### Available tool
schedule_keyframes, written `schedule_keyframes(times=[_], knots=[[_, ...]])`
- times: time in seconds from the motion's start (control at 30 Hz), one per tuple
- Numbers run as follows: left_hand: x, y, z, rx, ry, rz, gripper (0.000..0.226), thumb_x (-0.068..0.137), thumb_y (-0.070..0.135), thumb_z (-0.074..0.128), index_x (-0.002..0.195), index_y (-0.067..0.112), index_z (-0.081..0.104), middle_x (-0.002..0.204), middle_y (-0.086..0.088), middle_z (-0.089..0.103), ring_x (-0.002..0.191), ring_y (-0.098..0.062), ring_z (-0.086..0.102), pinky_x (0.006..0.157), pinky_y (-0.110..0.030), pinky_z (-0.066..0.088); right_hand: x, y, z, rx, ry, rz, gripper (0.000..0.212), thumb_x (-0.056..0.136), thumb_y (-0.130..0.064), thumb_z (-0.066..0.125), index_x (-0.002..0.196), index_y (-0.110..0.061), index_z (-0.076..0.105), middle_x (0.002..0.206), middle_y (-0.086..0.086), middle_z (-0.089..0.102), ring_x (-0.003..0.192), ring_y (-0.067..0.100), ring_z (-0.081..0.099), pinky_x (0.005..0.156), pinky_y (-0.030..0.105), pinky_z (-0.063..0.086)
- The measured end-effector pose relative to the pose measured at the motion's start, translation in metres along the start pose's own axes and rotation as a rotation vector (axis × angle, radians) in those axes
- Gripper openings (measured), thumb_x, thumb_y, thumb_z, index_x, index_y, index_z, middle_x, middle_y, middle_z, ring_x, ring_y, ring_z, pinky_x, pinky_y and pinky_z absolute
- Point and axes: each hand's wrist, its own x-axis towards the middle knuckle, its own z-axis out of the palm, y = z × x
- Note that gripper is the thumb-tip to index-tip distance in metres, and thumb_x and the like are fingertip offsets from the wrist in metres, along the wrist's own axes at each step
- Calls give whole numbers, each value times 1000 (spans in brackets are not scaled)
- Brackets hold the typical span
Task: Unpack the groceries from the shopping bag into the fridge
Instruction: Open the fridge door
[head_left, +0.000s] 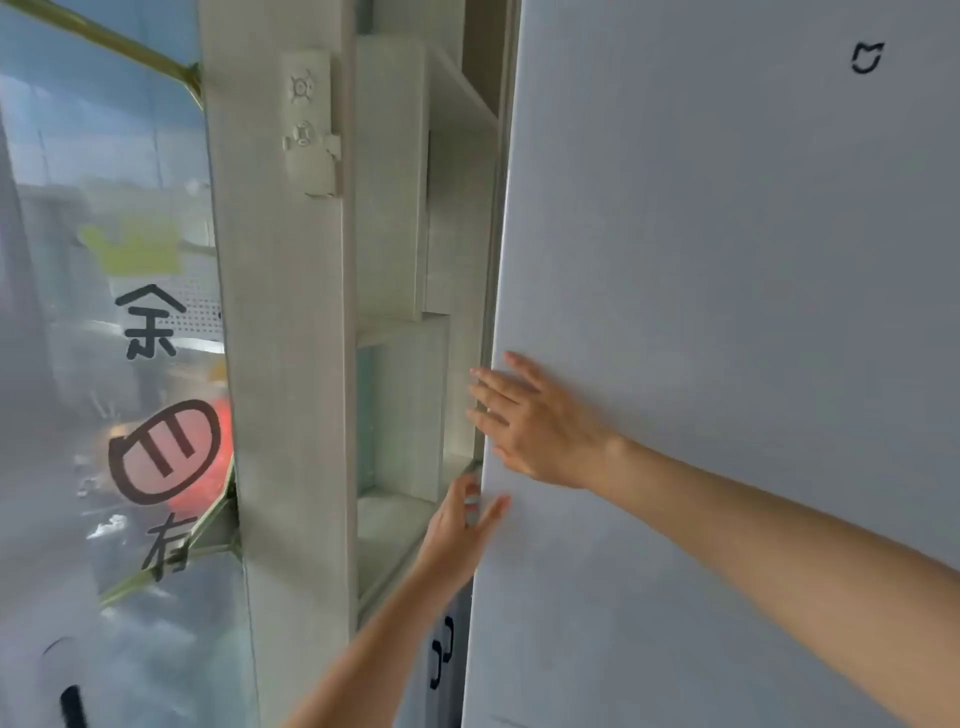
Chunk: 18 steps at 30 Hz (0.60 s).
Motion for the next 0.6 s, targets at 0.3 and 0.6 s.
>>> schedule_keyframes(times=[0.3, 0.6], knots=[[20, -2, 0, 60, 14, 39, 41, 83, 49, 66, 67, 18, 45, 58, 11, 37, 49, -3, 31, 47, -15, 27, 5, -1, 18, -97, 60, -21, 47, 87, -54, 48, 97, -11, 63, 107, 10, 63, 122, 34, 46, 110, 58, 19], [15, -4, -5, 145, 6, 48, 62, 82, 60, 60, 87, -1, 54, 67, 4, 43, 58, -8, 37, 50, -18, 29, 5, -5, 11, -123, 66, -31, 49, 87, -57, 47, 94, -11, 63, 104, 9, 63, 120, 33, 49, 109, 59, 18]])
